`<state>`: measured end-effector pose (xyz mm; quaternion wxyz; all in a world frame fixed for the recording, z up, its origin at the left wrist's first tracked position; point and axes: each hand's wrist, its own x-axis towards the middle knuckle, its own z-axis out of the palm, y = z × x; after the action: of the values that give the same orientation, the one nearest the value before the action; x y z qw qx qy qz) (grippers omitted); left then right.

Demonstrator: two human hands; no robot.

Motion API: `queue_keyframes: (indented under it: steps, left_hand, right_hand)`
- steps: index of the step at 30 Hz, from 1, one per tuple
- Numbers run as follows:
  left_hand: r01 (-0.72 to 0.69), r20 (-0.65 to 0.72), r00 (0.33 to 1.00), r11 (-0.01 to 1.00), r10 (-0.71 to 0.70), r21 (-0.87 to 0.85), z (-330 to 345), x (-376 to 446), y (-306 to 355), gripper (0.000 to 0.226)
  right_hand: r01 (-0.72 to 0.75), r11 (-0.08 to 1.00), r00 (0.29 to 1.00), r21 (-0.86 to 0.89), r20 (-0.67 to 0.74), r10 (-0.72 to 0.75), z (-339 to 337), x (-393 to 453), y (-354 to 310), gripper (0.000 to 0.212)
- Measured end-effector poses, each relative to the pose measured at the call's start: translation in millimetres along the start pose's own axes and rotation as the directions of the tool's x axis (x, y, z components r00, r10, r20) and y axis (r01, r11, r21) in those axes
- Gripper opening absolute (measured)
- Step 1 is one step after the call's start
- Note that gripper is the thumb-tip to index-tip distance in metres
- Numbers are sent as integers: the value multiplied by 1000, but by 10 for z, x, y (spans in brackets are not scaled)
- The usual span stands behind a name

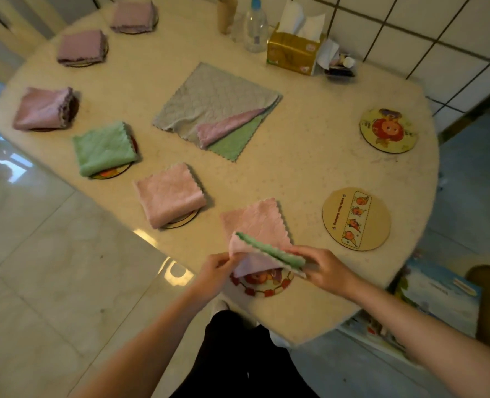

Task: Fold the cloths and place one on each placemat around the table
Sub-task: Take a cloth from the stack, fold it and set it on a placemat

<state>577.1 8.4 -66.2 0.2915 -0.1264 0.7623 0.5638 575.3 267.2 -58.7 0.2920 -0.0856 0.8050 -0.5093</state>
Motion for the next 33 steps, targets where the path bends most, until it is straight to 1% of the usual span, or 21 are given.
queue_keyframes:
  steps: [1,2,4,6,8,10,12,14,16,17,21,23,25,27,29,30,31,32,33]
  left_hand:
    - [35,-27,999,997,-37,-69,-14,43,32,40]
    - [72,-37,996,988,-78,-137,-27,105,62,41]
    - [165,-45,983,956,-181,-243,-40,197,115,43]
    - [226,-68,965,938,-252,-263,-40,270,138,39]
    - [247,-66,961,939,-270,-239,-56,308,168,35]
    - [248,-40,964,944,-262,-218,-86,330,231,32]
    - [199,-49,977,966,-209,-163,-131,367,287,30]
    - [133,-122,980,975,-156,-177,-172,443,347,25]
    - [91,-223,965,975,-136,-201,-198,526,401,19]
    - [72,-256,959,980,-119,-184,-211,579,422,17]
    - [28,-287,956,992,-62,-121,-207,740,448,17]
    - [48,-330,942,998,-56,-30,-198,813,426,16]
    - [71,-398,917,989,-14,127,-178,845,414,14]
    - [68,-452,889,959,66,275,-150,817,424,12]
    - [63,-443,884,899,151,433,-148,783,417,13]
    - [63,-409,893,844,191,532,-162,769,392,18]
    - [42,-354,899,754,257,655,-181,768,351,26]
    - [-22,-262,898,629,354,777,-200,761,315,35]
    - [-126,-134,877,489,462,863,-213,746,283,44]
  right_hand:
    - [-23,993,998,120,-50,29,-18,60,-54,36]
    - [-49,984,993,170,-96,66,-36,141,-97,29]
    - [-101,983,978,152,-168,126,-43,323,-176,15]
    - [-181,980,946,84,-258,197,-32,504,-182,6]
    - [-273,962,916,22,-301,267,-31,640,-169,22]
    - [-336,941,904,-30,-290,314,-47,730,-163,32]
    - [-350,935,905,-51,-277,324,-67,796,-180,32]
    - [-344,939,905,-20,-273,326,-76,882,-198,29]
    - [-327,944,902,42,-284,324,-64,949,-228,23]
    - [-312,949,902,50,-297,313,-58,982,-240,21]
    - [-294,953,898,-75,-364,248,-32,989,-213,17]
    - [-329,925,892,-190,-383,239,-7,1004,-180,19]
    - [-389,858,878,-335,-416,236,32,1041,-163,22]
    - [-442,793,854,-418,-468,230,64,1075,-172,25]
    - [-467,744,840,-478,-502,205,79,1083,-181,29]
    - [-472,706,843,-527,-504,188,76,1074,-187,31]
    - [-473,660,850,-584,-499,169,67,1058,-188,33]
    - [-469,617,858,-632,-491,150,61,1039,-185,35]
    - [-459,592,864,-662,-487,126,57,1012,-188,37]
